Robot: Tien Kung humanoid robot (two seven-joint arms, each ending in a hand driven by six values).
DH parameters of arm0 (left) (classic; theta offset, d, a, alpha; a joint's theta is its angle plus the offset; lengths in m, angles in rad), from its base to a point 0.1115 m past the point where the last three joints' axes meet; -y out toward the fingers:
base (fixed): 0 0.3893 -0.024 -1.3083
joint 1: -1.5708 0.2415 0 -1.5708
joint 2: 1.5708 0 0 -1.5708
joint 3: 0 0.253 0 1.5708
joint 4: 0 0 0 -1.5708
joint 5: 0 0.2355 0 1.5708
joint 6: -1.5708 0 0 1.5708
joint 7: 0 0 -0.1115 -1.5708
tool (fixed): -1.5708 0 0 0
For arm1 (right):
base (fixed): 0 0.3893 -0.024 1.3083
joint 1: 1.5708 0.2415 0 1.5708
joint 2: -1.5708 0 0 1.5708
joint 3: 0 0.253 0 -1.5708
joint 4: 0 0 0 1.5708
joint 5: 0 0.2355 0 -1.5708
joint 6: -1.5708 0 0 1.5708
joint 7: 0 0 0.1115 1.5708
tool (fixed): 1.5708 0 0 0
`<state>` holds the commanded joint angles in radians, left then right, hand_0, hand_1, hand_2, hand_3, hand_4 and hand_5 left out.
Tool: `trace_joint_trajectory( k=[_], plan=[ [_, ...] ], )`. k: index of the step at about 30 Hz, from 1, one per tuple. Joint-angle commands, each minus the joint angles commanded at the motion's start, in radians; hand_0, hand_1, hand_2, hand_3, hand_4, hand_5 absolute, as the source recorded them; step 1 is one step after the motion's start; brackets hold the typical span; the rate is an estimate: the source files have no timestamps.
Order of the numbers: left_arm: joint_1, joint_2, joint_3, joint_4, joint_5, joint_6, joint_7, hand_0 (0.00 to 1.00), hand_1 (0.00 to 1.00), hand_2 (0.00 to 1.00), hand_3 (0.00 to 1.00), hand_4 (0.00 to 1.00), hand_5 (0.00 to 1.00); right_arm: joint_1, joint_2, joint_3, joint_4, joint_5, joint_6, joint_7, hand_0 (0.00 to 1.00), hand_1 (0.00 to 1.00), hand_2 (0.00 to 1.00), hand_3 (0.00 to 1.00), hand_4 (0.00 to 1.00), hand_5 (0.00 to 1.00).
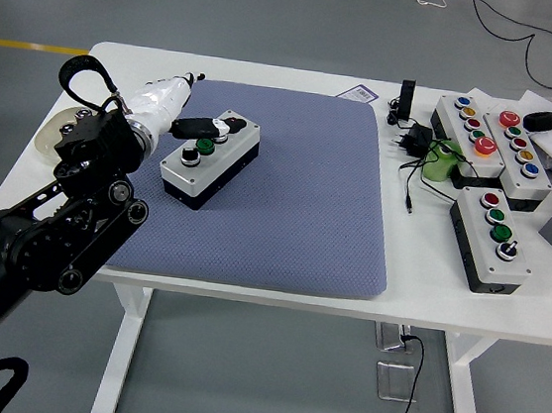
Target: Pick up the button,place it on the desk,press the button,press the button
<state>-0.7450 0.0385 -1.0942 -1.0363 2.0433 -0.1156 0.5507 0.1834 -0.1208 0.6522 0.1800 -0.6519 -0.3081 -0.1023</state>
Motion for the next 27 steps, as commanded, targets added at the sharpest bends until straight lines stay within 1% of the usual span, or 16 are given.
trace_joint_trajectory(
  k=[3, 5, 9, 12, 14, 15, 18, 20, 21, 22, 27],
  plan=[
    [-0.009, -0.009, 0.004, 0.034, -0.004, -0.012, 0.004, 0.998, 0.998, 0.998, 0.998, 0.998, 0.811, 0.000, 0.000, -0.003, 0.000, 0.003, 0.000, 0.000, 0.650, 0.565, 0.599, 0.638, 0.248, 0.254],
    [-0.023, -0.023, 0.014, 0.079, -0.014, -0.022, 0.010, 0.998, 0.998, 0.998, 0.998, 0.998, 0.811, -0.001, -0.001, -0.004, 0.000, 0.003, 0.001, 0.001, 0.650, 0.565, 0.599, 0.638, 0.248, 0.254],
    [-0.042, -0.038, 0.035, 0.132, -0.018, -0.018, 0.011, 0.998, 0.998, 0.998, 0.998, 0.998, 0.806, 0.000, -0.001, -0.005, 0.000, 0.000, 0.001, -0.001, 0.650, 0.565, 0.599, 0.638, 0.248, 0.254],
    [-0.060, -0.038, 0.054, 0.172, -0.017, 0.003, 0.014, 0.998, 0.998, 0.998, 0.998, 0.998, 0.806, 0.000, -0.002, -0.007, 0.000, -0.001, 0.002, -0.001, 0.650, 0.565, 0.599, 0.638, 0.248, 0.254],
    [-0.068, -0.038, 0.061, 0.187, -0.015, 0.013, 0.016, 0.998, 0.998, 0.998, 0.998, 0.998, 0.806, -0.001, -0.002, -0.008, 0.000, -0.001, 0.002, -0.002, 0.650, 0.565, 0.599, 0.638, 0.248, 0.254],
    [-0.074, -0.038, 0.067, 0.198, -0.013, 0.021, 0.020, 0.998, 0.998, 0.998, 0.998, 0.998, 0.791, -0.001, -0.002, -0.008, 0.000, -0.001, 0.002, -0.002, 0.650, 0.565, 0.599, 0.638, 0.248, 0.255],
    [-0.082, -0.038, 0.074, 0.216, 0.000, 0.012, 0.035, 0.998, 0.998, 0.998, 0.998, 0.998, 0.791, -0.001, -0.003, -0.012, 0.000, 0.000, 0.002, -0.002, 0.650, 0.565, 0.599, 0.638, 0.248, 0.255],
    [-0.088, -0.038, 0.078, 0.235, 0.012, -0.002, 0.047, 0.998, 0.998, 0.998, 0.998, 0.998, 0.791, -0.001, -0.003, -0.017, 0.000, 0.001, 0.003, -0.003, 0.650, 0.565, 0.599, 0.638, 0.248, 0.255],
    [-0.089, -0.038, 0.079, 0.239, 0.013, -0.005, 0.049, 0.998, 0.998, 0.998, 0.998, 0.998, 0.714, -0.001, -0.004, -0.019, 0.000, 0.001, 0.003, -0.003, 0.650, 0.566, 0.599, 0.638, 0.249, 0.252],
    [-0.092, -0.038, 0.083, 0.252, 0.009, -0.007, 0.053, 0.998, 0.998, 0.998, 0.998, 0.998, 0.714, -0.001, -0.004, -0.021, 0.000, 0.000, 0.003, -0.003, 0.650, 0.566, 0.599, 0.638, 0.249, 0.252],
    [-0.098, -0.038, 0.102, 0.272, -0.040, 0.011, 0.052, 0.998, 0.998, 0.998, 0.998, 0.998, 0.702, -0.004, -0.006, -0.024, 0.000, -0.002, 0.004, -0.004, 0.650, 0.566, 0.599, 0.638, 0.250, 0.252]
  ],
)
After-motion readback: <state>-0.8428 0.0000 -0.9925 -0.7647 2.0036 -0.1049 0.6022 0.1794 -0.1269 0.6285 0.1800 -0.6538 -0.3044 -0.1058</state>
